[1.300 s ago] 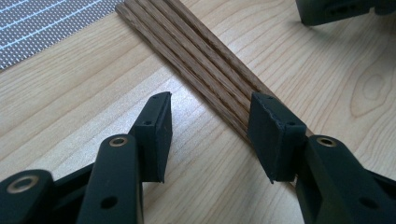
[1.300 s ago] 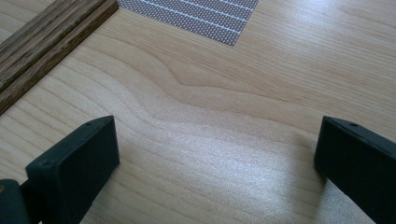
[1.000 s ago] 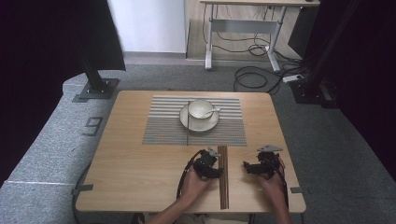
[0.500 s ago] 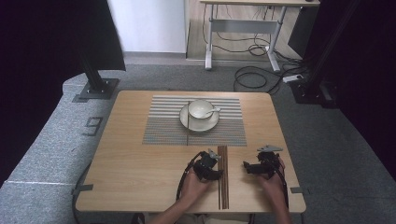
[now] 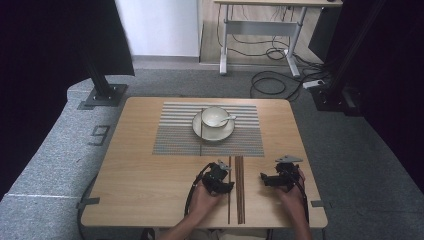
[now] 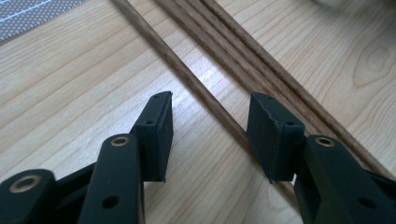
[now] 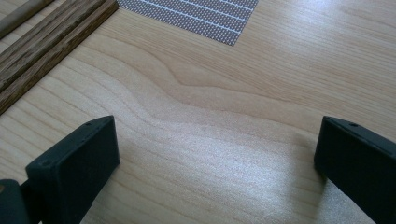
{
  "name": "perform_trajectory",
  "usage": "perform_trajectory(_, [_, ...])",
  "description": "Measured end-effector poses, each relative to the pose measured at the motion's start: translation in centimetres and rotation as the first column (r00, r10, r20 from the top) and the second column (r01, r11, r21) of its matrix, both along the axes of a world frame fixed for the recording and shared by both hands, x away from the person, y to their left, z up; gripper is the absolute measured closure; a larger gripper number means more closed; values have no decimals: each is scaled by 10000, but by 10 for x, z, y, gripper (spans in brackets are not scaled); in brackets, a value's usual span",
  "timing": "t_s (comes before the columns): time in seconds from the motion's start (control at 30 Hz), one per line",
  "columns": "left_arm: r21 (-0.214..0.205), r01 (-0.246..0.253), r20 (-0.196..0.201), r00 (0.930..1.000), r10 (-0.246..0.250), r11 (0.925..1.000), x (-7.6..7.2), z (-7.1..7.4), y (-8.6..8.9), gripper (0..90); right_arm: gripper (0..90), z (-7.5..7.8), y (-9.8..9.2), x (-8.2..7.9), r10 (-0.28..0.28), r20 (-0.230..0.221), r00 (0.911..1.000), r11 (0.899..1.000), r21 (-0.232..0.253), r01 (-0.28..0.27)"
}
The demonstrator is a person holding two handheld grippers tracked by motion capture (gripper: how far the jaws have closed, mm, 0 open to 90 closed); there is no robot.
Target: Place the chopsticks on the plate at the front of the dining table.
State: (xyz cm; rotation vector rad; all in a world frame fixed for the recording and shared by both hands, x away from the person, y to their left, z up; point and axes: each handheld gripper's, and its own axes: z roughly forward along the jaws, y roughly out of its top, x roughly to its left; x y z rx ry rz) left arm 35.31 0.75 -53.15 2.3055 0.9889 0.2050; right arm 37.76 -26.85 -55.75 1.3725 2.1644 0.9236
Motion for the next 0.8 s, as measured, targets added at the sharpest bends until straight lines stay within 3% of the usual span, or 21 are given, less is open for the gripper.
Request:
perform_trajectory(0.37, [137, -53, 18, 10000, 53, 9999, -4, 1, 11, 514, 0, 0, 0, 0, -10, -13, 10000, 10000, -3, 10])
perform_trajectory(0.63, [204, -280, 108, 9996, 278, 9994, -5, 1, 19, 614, 0, 0, 0, 0, -4, 1, 10000, 10000, 0, 4])
perform_trajectory(0.8, [317, -450, 256, 9987, 442, 9985, -6, 1, 23, 632, 0, 0, 0, 0, -4, -2, 10000, 10000, -6, 4])
